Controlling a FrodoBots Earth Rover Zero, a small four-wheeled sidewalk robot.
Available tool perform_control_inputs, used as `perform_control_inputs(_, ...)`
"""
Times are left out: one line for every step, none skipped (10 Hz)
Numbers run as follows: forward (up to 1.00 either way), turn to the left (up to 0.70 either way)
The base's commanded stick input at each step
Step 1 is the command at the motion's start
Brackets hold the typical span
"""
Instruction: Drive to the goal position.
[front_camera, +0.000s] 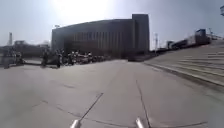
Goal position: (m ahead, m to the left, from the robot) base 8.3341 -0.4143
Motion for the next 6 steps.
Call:
perform_control_inputs(1.00, 0.00)
perform_control_inputs(1.00, 0.00)
perform_control_inputs(1.00, 0.00)
perform_control_inputs(1.00, 0.00)
perform_control_inputs(1.00, 0.00)
perform_control_inputs(1.00, 0.00)
